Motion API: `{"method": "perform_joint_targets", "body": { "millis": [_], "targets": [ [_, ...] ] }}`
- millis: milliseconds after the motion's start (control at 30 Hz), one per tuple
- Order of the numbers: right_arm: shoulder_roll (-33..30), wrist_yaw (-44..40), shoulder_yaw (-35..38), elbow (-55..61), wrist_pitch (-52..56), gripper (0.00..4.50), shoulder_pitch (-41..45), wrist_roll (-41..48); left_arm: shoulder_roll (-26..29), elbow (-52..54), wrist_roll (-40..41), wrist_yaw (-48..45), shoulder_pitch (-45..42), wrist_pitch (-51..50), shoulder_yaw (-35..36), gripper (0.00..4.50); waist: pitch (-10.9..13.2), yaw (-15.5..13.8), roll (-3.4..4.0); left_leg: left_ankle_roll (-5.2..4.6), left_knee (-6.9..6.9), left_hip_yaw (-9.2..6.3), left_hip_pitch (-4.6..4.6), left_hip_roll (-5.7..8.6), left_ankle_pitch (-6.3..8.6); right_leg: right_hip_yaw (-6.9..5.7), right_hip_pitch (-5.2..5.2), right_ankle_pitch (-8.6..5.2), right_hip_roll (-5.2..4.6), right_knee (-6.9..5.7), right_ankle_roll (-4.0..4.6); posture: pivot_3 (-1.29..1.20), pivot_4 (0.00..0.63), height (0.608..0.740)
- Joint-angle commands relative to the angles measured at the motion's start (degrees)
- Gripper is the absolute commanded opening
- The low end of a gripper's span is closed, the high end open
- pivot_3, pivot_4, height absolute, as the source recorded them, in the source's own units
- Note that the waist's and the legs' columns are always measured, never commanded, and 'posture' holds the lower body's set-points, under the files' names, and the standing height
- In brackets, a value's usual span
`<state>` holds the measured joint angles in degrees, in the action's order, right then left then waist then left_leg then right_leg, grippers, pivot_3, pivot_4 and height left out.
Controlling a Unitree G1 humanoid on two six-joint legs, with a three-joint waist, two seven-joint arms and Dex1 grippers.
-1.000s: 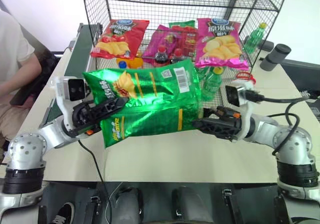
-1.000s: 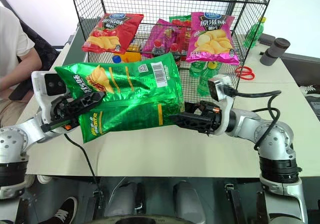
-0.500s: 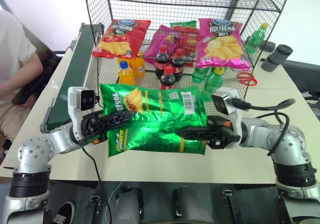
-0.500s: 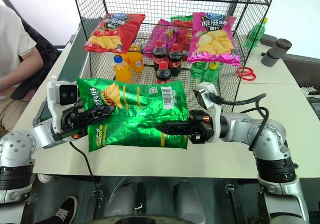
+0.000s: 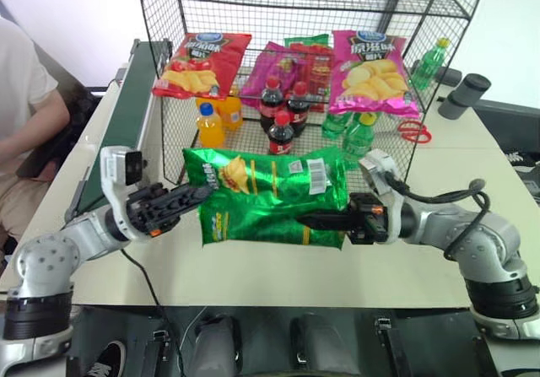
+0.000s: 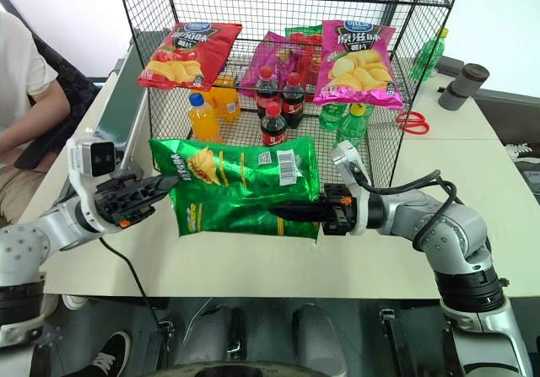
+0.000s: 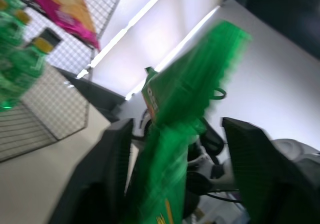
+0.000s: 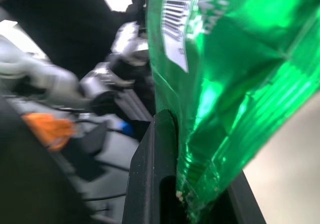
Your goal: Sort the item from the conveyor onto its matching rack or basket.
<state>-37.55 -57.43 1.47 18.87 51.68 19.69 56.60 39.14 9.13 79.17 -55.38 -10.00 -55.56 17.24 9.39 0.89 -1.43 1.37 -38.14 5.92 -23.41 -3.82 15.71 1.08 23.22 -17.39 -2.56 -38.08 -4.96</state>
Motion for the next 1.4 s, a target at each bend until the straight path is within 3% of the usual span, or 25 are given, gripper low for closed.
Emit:
{"method": "perform_joint_targets", "body": {
  "millis": [33, 133, 267, 400, 533, 833, 1000, 1167, 1400],
  "targets": [
    [-0.8, 2.43, 2.88, 3.64, -7.38, 0.0, -1.01, -6.21, 0.88, 0.13, -3.09, -2.14, 2.71, 3.11, 4.11, 4.42, 0.0, -0.06, 0.01, 0.0, 0.0, 0.0, 0.0, 0.0, 0.0, 0.0, 0.02, 0.0, 0.0, 0.0, 0.0, 0.0, 0.15, 0.74],
    [-1.01, 5.15, 5.05, 5.59, -13.11, 0.0, 0.56, -11.01, -0.93, 1.21, -11.83, -2.7, 5.25, 12.1, 5.0, 4.42, 0.0, -0.09, 0.01, 0.0, 0.01, 0.02, -0.01, 0.0, 0.0, 0.0, 0.03, 0.0, -0.04, 0.0, 0.01, 0.0, 0.15, 0.74],
    [-3.16, 5.85, 3.08, 7.67, -28.79, 0.0, 3.51, -25.8, -4.35, 0.18, -22.36, -1.42, 4.67, 23.42, 4.11, 4.42, 0.01, -0.26, 0.01, 0.0, -0.02, 0.04, -0.01, 0.06, 0.0, 0.0, 0.0, -0.01, -0.09, 0.03, 0.03, 0.0, 0.15, 0.74],
    [-1.19, 11.98, 0.35, 6.88, -44.94, 0.0, 9.94, -41.02, -7.18, 1.43, -26.07, 0.35, 4.05, 26.76, 2.66, 4.42, 0.01, 0.05, 0.02, 0.0, -0.01, 0.07, -0.01, 0.04, 0.0, 0.02, 0.03, 0.01, -0.06, 0.02, 0.0, 0.0, 0.15, 0.74],
    [2.21, 16.23, -2.19, 4.3, -50.15, 0.0, 12.66, -47.12, -8.07, 0.85, -31.03, -0.57, 3.65, 31.46, 0.9, 4.42, 0.0, -0.01, -0.01, 0.02, 0.03, 0.08, -0.01, -0.01, -0.01, 0.01, 0.05, 0.0, -0.01, 0.02, -0.01, 0.0, 0.15, 0.74],
    [-0.29, 34.57, -11.39, -10.79, -58.42, 0.0, 18.95, -84.59, -10.76, 0.86, -33.88, 2.74, 2.67, 33.16, -0.54, 4.42, 0.01, 0.07, 0.02, 0.04, -0.03, 0.17, -0.01, 0.03, -0.02, 0.03, 0.06, 0.0, -0.12, 0.0, 0.01, 0.0, 0.15, 0.74],
    [2.51, 40.8, -15.59, -17.35, -53.54, 0.0, 22.95, -96.65, -11.65, 1.09, -35.55, 2.87, 2.96, 34.72, -1.34, 4.42, 0.01, 0.34, 0.01, 0.37, 0.03, 0.2, -0.01, -0.02, -0.21, 0.07, 0.15, 0.01, -0.01, -0.05, 0.0, 0.0, 0.15, 0.74],
    [8.79, 42.84, -16.98, -29.08, -48.25, 0.0, 28.55, -97.55, -12.83, 1.36, -36.67, 3.73, 3.03, 36.03, -1.74, 4.42, 0.01, 0.4, 0.01, 0.39, 0.06, 0.24, -0.01, -0.02, -0.23, 0.09, 0.17, 0.01, -0.02, -0.07, 0.0, 0.0, 0.15, 0.74],
    [10.86, 46.4, -17.18, -39.63, -48.63, 0.0, 34.12, -97.05, -12.91, 1.91, -38.26, 4.24, 3.7, 37.41, -2.34, 4.42, 0.02, 0.26, 0.02, 0.38, 0.06, 0.28, -0.04, -0.01, -0.22, 0.08, 0.16, 0.01, -0.08, -0.04, 0.0, 0.0, 0.15, 0.74]
  ]
}}
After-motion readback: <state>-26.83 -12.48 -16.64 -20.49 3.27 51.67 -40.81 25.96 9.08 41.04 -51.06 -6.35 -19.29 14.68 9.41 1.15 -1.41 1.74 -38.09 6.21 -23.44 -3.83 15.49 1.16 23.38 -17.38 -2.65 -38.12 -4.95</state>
